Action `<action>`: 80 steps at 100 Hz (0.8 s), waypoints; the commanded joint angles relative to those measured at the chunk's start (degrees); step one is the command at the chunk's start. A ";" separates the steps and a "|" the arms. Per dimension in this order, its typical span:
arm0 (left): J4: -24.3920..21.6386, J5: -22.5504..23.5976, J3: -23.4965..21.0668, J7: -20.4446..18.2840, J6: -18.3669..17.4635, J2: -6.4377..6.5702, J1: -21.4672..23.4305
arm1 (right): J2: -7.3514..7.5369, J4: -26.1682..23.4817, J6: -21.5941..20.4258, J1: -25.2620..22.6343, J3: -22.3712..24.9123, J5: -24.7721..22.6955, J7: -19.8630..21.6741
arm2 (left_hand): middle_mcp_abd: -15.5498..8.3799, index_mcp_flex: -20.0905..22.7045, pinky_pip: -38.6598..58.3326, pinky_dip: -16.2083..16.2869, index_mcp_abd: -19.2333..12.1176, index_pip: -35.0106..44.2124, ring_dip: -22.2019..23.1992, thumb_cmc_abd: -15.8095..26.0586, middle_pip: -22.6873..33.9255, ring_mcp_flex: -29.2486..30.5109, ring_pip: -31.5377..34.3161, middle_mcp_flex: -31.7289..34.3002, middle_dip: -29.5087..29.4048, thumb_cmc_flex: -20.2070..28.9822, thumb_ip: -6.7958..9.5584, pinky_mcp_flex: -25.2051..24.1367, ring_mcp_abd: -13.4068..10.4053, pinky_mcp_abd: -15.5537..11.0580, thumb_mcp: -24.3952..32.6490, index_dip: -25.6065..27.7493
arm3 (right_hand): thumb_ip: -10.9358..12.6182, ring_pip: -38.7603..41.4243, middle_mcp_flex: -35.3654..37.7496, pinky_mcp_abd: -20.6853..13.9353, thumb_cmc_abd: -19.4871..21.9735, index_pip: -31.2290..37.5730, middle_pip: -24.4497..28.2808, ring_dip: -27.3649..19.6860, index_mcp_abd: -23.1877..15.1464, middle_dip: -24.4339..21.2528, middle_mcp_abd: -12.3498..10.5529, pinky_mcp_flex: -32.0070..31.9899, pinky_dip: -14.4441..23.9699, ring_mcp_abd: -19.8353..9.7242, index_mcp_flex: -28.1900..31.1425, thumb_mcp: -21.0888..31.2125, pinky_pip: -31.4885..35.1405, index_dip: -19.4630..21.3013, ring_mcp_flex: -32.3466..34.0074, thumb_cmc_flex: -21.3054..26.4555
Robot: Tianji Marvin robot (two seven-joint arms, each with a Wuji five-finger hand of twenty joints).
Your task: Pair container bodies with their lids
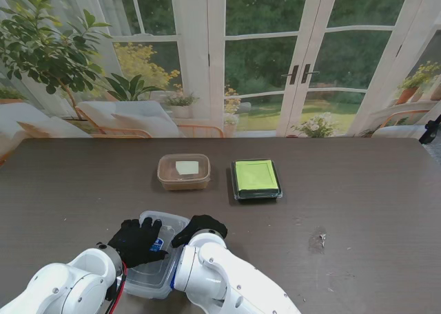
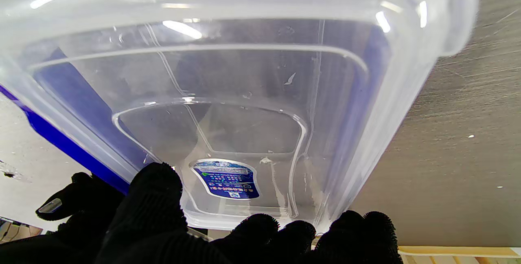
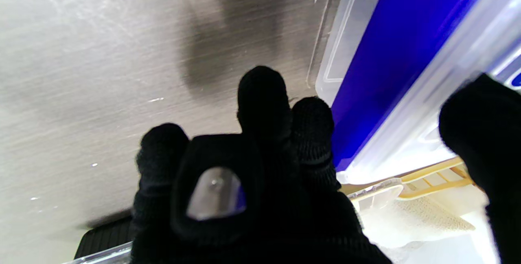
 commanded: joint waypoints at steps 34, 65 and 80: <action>4.35 -0.63 1.03 -3.70 0.30 0.18 2.68 | -2.69 3.50 2.83 -3.72 0.37 4.33 -7.48 | -5.41 2.24 -1.46 -0.55 -1.72 5.48 0.85 -4.19 15.70 1.18 3.63 9.35 4.91 1.40 1.18 -0.73 -3.88 -3.03 -0.07 1.85 | 4.55 6.26 7.22 -3.71 -10.09 -2.38 10.95 3.78 -5.12 1.72 -3.02 35.45 4.32 -15.07 -3.42 15.91 5.65 -0.84 -0.07 28.29; 4.27 -0.59 0.77 -3.54 0.24 0.14 2.92 | -4.51 4.56 2.83 -4.85 1.65 7.32 -13.26 | -5.59 2.33 -1.47 -0.56 -1.77 5.48 0.83 -4.12 15.72 1.17 3.63 9.39 4.91 1.27 1.18 -0.75 -3.89 -3.09 -0.07 1.86 | 3.85 11.25 6.94 -3.40 -6.82 -7.49 15.34 6.90 -6.19 5.56 -2.40 36.21 7.58 -17.54 0.76 17.93 9.47 2.50 -0.05 32.25; 4.20 -0.55 0.73 -3.52 0.33 0.14 3.06 | -4.08 4.98 2.83 -4.26 0.88 10.20 -15.53 | -5.54 2.30 -1.48 -0.56 -1.82 5.47 0.83 -4.14 15.71 1.17 3.64 9.36 4.90 1.33 1.19 -0.79 -3.88 -3.11 -0.04 1.87 | 3.84 11.85 6.95 -3.53 -7.34 -7.93 15.56 7.42 -4.57 6.20 -2.21 36.27 7.89 -17.65 0.68 18.40 9.80 3.03 -0.06 31.14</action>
